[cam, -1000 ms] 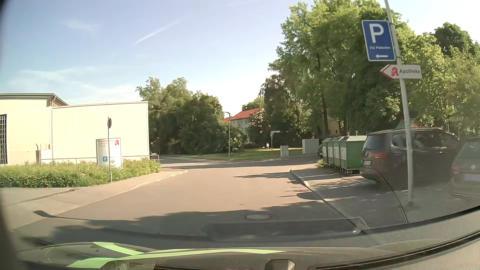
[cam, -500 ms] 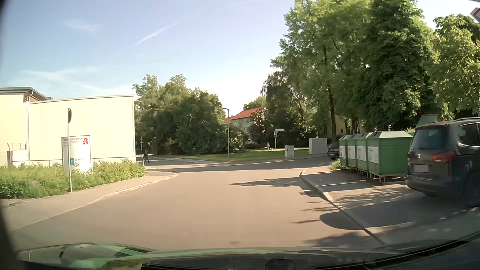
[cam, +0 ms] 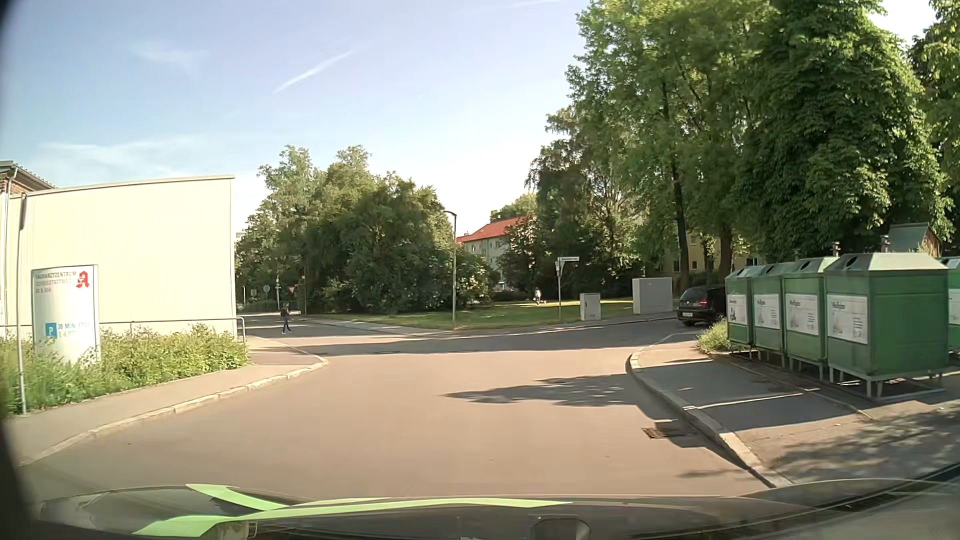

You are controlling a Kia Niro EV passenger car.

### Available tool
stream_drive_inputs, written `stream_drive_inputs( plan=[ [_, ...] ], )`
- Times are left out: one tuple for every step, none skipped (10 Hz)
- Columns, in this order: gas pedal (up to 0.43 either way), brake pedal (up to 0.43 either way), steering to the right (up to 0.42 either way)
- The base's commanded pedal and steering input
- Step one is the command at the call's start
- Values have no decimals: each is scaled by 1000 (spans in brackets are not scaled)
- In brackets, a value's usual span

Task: Follow the waypoints while adhering to traffic rules and regulations

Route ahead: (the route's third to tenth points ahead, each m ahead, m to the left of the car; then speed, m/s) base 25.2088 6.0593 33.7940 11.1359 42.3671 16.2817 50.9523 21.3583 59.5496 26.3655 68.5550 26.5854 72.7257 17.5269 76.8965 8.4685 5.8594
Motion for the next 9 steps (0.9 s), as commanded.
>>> stream_drive_inputs(
  plan=[
    [0,159,-9],
    [0,165,-9],
    [0,165,-9],
    [0,165,-9],
    [0,171,-9],
    [0,177,-9],
    [0,183,-10],
    [0,183,-10],
    [0,189,-11]
  ],
)
